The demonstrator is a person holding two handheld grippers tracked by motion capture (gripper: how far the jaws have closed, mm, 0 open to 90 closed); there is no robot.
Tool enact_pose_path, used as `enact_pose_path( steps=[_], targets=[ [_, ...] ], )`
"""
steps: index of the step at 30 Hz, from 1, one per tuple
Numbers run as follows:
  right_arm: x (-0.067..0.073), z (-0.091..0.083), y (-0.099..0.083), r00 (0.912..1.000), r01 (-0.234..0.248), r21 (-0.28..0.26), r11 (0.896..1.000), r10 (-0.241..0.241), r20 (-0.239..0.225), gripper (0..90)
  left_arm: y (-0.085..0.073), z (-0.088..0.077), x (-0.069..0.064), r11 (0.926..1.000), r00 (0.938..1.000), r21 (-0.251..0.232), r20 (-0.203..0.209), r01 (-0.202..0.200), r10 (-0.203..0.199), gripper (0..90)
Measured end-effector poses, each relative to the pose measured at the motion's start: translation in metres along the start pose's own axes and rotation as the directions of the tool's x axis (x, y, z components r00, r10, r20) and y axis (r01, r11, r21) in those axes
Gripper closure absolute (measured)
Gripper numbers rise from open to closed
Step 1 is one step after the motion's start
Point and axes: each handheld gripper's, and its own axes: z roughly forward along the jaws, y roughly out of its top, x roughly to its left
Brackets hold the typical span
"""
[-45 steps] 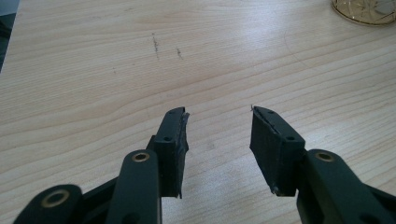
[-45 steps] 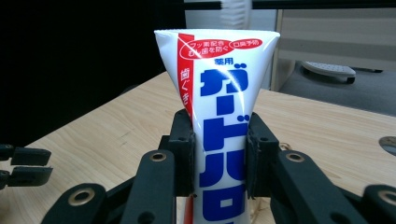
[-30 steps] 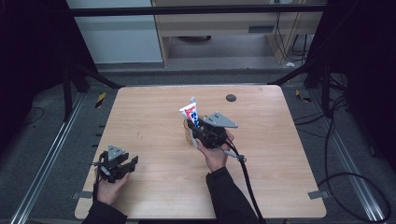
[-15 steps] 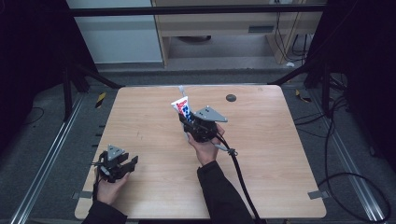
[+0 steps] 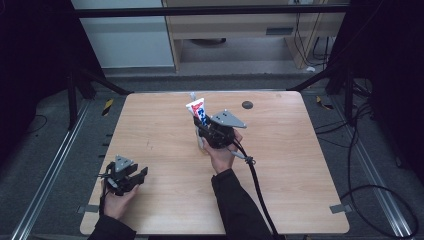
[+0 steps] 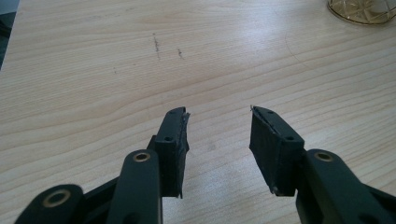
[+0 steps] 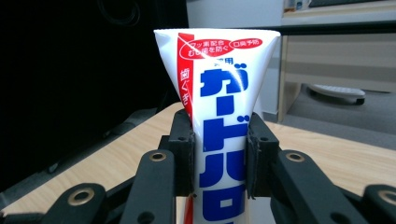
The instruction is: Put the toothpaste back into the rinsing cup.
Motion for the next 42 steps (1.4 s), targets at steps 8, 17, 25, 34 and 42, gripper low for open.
enact_pose_path(
  steps=[8,17,25,34,42],
  targets=[
    [-0.013,0.007,0.011,0.9987,0.006,-0.027,1.0,-0.005,0.051,69.1,0.0,0.0,0.001,1.0,1.0,0.0,-0.001,0.003,-0.003,55.6],
    [-0.024,0.024,0.01,0.9972,0.005,-0.034,0.999,-0.003,0.075,69.1,0.0,0.001,0.002,1.0,1.0,0.001,-0.003,0.003,-0.003,55.7],
    [-0.029,0.034,0.0,0.9965,0.008,-0.045,0.999,-0.005,0.083,68.9,0.0,0.001,0.002,1.0,1.0,0.002,-0.002,0.003,-0.003,55.7],
    [-0.033,0.037,-0.011,0.9958,0.001,-0.035,0.999,0.002,0.091,68.9,0.0,0.0,0.002,1.0,1.0,0.0,-0.001,0.004,-0.004,55.7],
    [-0.032,0.039,-0.019,0.996,0.021,-0.013,1.0,-0.02,0.087,68.6,0.0,0.0,0.001,1.0,1.0,0.0,-0.002,0.002,-0.002,55.7]
  ],
)
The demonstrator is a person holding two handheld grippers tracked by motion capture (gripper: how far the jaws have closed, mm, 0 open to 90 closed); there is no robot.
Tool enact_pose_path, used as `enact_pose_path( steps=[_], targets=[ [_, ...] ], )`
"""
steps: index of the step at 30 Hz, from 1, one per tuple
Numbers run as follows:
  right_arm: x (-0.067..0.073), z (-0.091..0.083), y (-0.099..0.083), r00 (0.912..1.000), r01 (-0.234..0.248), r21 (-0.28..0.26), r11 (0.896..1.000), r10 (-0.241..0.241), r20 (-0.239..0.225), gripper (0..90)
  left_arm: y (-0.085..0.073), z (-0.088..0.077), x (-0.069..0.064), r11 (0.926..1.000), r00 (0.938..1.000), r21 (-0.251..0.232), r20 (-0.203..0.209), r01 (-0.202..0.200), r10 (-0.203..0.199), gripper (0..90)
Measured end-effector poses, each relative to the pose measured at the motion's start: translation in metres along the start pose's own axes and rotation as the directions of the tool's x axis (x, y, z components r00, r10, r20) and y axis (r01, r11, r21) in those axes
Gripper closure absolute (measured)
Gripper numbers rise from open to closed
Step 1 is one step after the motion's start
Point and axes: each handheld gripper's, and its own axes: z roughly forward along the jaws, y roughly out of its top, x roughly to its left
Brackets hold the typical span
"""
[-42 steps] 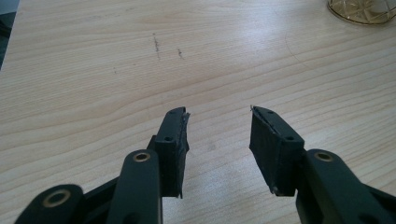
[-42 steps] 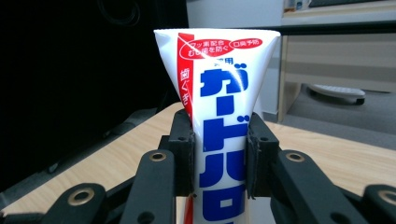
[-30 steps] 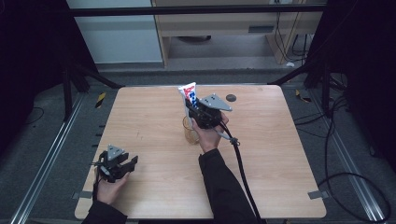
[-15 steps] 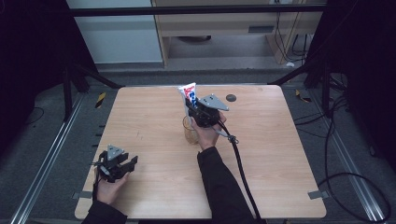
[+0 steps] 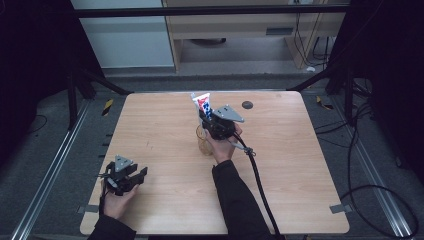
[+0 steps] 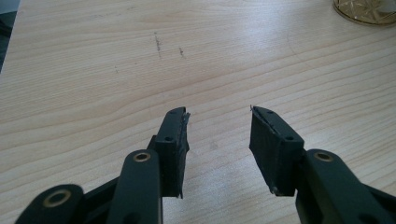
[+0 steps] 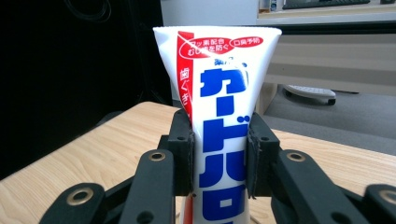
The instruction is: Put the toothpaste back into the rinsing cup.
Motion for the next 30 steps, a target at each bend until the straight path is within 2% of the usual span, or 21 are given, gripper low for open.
enact_pose_path(
  steps=[4,8,12,18,23,27,30],
  targets=[
    [-0.002,-0.003,-0.003,0.9999,-0.013,-0.012,1.0,0.013,-0.01,68.6,0.0,0.0,0.0,1.0,1.0,0.002,0.0,-0.001,0.001,55.7],
    [-0.002,-0.008,-0.003,0.9999,0.003,0.003,1.0,-0.003,-0.016,68.2,0.0,0.0,-0.001,1.0,1.0,0.001,0.001,-0.003,0.003,55.8],
    [0.0,-0.013,-0.003,0.9995,0.03,0.036,0.999,-0.029,-0.014,67.6,0.0,0.0,-0.001,1.0,1.0,0.002,0.0,-0.005,0.005,55.8],
    [-0.004,-0.019,-0.008,0.9998,0.019,0.103,0.995,-0.018,-0.009,66.7,0.0,0.0,-0.002,1.0,1.0,0.002,0.001,-0.008,0.008,55.7],
    [-0.009,-0.02,-0.018,0.9999,0.016,0.18,0.984,-0.017,0.002,64.9,0.0,0.001,-0.002,1.0,1.0,0.003,0.0,-0.007,0.007,55.8],
    [-0.012,-0.02,-0.024,0.9998,0.017,0.245,0.969,-0.018,0.001,61.9,0.0,0.0,-0.002,1.0,1.0,0.002,0.001,-0.008,0.008,55.8],
    [-0.015,-0.022,-0.027,0.9997,0.024,0.267,0.963,-0.024,-0.003,58.9,0.0,0.001,-0.002,1.0,1.0,0.002,0.001,-0.008,0.008,55.8]
  ],
)
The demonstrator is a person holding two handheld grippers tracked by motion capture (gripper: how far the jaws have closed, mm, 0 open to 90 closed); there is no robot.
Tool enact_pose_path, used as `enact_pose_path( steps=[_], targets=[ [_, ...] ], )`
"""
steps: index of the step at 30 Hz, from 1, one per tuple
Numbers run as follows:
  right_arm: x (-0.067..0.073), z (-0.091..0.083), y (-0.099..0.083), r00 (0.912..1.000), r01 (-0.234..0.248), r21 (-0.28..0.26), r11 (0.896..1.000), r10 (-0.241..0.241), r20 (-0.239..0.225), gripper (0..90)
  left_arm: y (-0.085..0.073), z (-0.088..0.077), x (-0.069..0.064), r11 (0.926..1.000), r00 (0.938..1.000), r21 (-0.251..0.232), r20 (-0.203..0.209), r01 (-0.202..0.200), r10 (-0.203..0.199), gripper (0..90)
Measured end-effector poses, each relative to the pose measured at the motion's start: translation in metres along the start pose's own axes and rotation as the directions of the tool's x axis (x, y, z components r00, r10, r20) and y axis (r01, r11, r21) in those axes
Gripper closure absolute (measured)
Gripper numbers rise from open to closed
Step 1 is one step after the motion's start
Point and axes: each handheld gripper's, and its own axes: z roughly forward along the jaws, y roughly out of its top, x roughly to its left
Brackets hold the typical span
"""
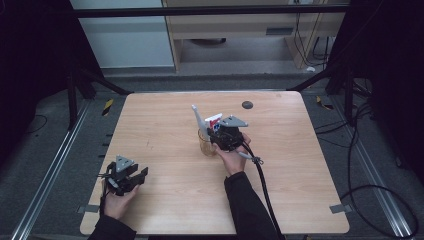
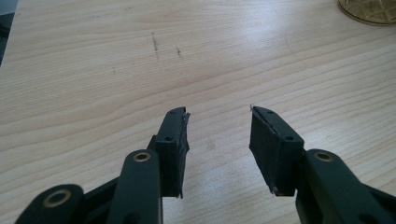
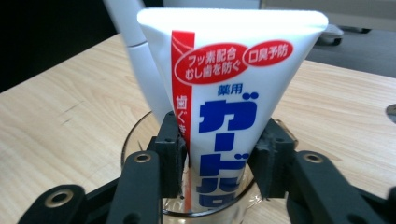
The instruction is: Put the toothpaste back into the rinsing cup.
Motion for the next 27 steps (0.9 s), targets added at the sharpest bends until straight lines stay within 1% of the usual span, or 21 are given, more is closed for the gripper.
enact_pose_path(
  steps=[2,4,6,7,9,12,14,17,18,19,23,25,27],
  targets=[
    [-0.001,-0.002,0.0,0.9999,-0.002,0.006,1.0,0.002,-0.011,54.5,0.0,0.0,0.0,1.0,1.0,0.001,0.0,-0.001,0.001,55.8],
    [0.0,-0.003,0.002,0.9998,0.014,0.024,1.0,-0.014,-0.014,48.3,0.0,0.0,0.0,1.0,1.0,0.001,0.0,-0.001,0.001,55.8],
    [0.003,-0.007,0.004,0.9993,0.036,0.032,0.999,-0.036,0.004,44.5,0.0,0.0,0.0,1.0,1.0,0.002,0.0,-0.001,0.001,55.7],
    [0.003,-0.01,0.004,0.9993,0.037,0.027,0.999,-0.037,0.007,41.7,0.0,0.0,0.0,1.0,1.0,0.001,0.0,-0.001,0.001,55.7],
    [0.002,-0.017,0.006,0.9997,0.023,0.02,1.0,-0.023,-0.002,37.8,0.0,0.0,0.0,1.0,1.0,0.001,0.0,-0.001,0.001,55.7],
    [0.001,-0.031,0.007,0.9997,0.024,0.007,1.0,-0.024,0.005,32.8,0.0,0.0,0.0,1.0,1.0,0.003,0.001,-0.002,0.002,55.7],
    [-0.002,-0.042,0.007,0.9998,0.021,0.011,1.0,-0.021,0.002,29.7,0.0,0.0,0.0,1.0,1.0,0.007,0.001,-0.003,0.003,55.7],
    [-0.009,-0.058,0.003,1.0,0.007,0.013,1.0,-0.007,-0.003,27.2,-0.001,0.001,0.0,1.0,1.0,0.009,0.001,-0.001,0.001,55.5],
    [-0.009,-0.058,0.003,1.0,0.007,0.013,1.0,-0.007,-0.003,27.2,-0.001,0.001,0.0,1.0,1.0,0.009,0.001,-0.001,0.001,55.4],
    [-0.016,-0.068,-0.003,1.0,-0.006,0.03,1.0,0.006,0.0,25.5,-0.001,0.001,0.0,0.9999,1.0,0.011,0.005,0.0,0.0,55.2],
    [-0.033,-0.084,-0.016,0.9994,-0.016,0.067,0.998,0.014,0.031,22.4,-0.002,0.002,0.0,0.9999,0.9999,0.015,0.009,-0.006,0.006,54.0],
    [-0.044,-0.092,-0.025,0.9986,-0.027,0.072,0.997,0.024,0.048,21.7,-0.002,0.002,0.0,0.9998,1.0,0.019,0.008,-0.004,0.004,52.4],
    [-0.055,-0.102,-0.034,0.9971,-0.051,0.084,0.995,0.046,0.061,21.4,-0.002,0.004,0.0,0.9996,1.0,0.027,0.007,-0.001,0.001,51.1]
  ],
)
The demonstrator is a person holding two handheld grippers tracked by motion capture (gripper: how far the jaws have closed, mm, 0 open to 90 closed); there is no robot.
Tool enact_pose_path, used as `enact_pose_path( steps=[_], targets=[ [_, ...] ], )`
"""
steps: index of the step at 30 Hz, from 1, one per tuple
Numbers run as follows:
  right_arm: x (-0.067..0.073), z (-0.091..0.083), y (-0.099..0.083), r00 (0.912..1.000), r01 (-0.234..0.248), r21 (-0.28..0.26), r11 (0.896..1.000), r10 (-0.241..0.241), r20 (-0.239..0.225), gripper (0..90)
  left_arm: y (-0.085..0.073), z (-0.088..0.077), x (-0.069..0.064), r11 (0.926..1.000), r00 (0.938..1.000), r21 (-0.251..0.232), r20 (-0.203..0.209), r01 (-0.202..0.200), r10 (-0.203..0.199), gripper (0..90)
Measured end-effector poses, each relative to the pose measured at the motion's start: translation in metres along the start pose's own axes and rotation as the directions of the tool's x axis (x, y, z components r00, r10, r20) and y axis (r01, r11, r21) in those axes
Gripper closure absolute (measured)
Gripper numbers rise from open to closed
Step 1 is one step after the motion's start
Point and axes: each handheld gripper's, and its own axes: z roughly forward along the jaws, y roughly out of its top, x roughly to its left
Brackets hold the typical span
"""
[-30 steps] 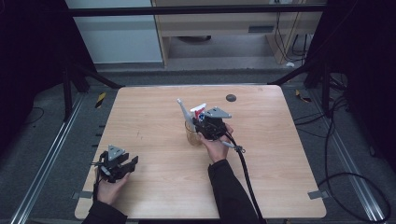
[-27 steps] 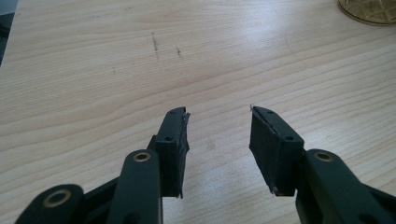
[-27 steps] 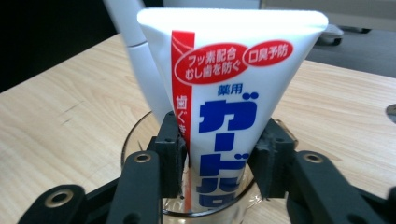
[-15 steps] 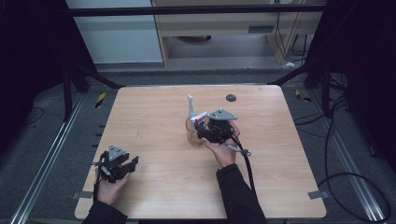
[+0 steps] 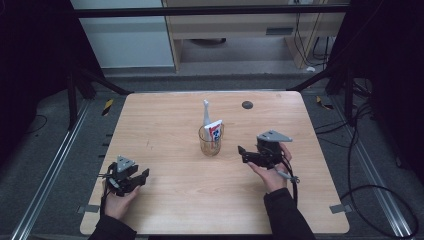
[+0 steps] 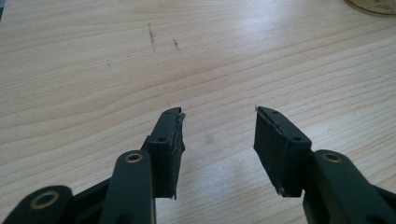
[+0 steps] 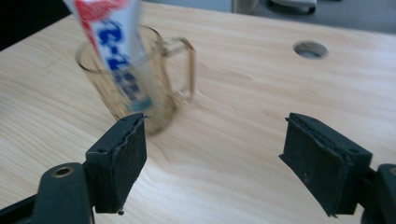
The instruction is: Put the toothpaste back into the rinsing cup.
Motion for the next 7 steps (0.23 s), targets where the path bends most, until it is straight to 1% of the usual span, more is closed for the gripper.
enact_pose_path(
  steps=[2,5,7],
  targets=[
    [-0.012,-0.007,-0.009,0.9997,-0.021,0.01,1.0,0.021,0.009,20.4,0.0,0.001,0.0,1.0,1.0,0.005,-0.002,0.002,-0.002,49.7],
    [-0.027,-0.018,-0.022,0.999,-0.026,0.01,1.0,0.025,0.036,19.2,0.0,0.001,0.0,1.0,1.0,0.006,-0.001,0.004,-0.004,48.1],
    [-0.035,-0.025,-0.03,0.9971,-0.04,0.015,0.999,0.039,0.066,18.8,0.0,0.001,0.0,1.0,1.0,0.007,-0.001,0.003,-0.003,47.5]
  ],
)
